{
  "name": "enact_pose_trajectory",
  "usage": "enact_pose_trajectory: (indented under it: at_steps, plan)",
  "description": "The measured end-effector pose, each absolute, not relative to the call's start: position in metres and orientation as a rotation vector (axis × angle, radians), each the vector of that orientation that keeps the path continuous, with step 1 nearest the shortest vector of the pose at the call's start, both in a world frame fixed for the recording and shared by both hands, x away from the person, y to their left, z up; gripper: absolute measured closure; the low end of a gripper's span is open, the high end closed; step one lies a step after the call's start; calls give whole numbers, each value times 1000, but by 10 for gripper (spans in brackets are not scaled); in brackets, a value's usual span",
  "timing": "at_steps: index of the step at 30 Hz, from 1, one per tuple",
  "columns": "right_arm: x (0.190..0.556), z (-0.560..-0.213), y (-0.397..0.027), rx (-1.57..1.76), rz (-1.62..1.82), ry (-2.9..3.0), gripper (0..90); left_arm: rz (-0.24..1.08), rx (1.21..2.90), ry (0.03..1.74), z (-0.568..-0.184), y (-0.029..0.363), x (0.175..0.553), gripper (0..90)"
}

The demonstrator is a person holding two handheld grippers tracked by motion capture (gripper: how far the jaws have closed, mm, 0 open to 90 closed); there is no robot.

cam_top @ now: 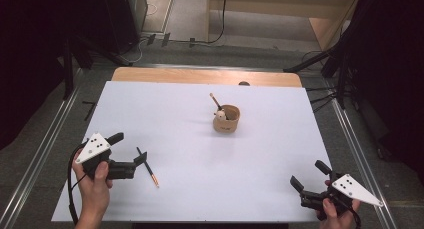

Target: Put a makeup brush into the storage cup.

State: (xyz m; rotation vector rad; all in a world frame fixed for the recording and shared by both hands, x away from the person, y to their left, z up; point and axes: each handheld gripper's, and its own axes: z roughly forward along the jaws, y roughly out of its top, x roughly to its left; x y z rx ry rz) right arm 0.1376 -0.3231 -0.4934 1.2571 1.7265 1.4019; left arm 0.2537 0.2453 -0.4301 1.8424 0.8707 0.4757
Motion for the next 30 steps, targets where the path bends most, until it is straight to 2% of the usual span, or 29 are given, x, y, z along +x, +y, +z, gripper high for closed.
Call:
enact_pose_trajectory:
  at_steps: [15, 30]
  plan:
    - [139, -494, -322, 1258, 1396, 1734, 0, 446, 1978, 918, -423, 232, 272, 3]
    - [141, -497, -322, 1266, 1394, 1743, 0, 347, 2189, 1026, -429, 223, 291, 3]
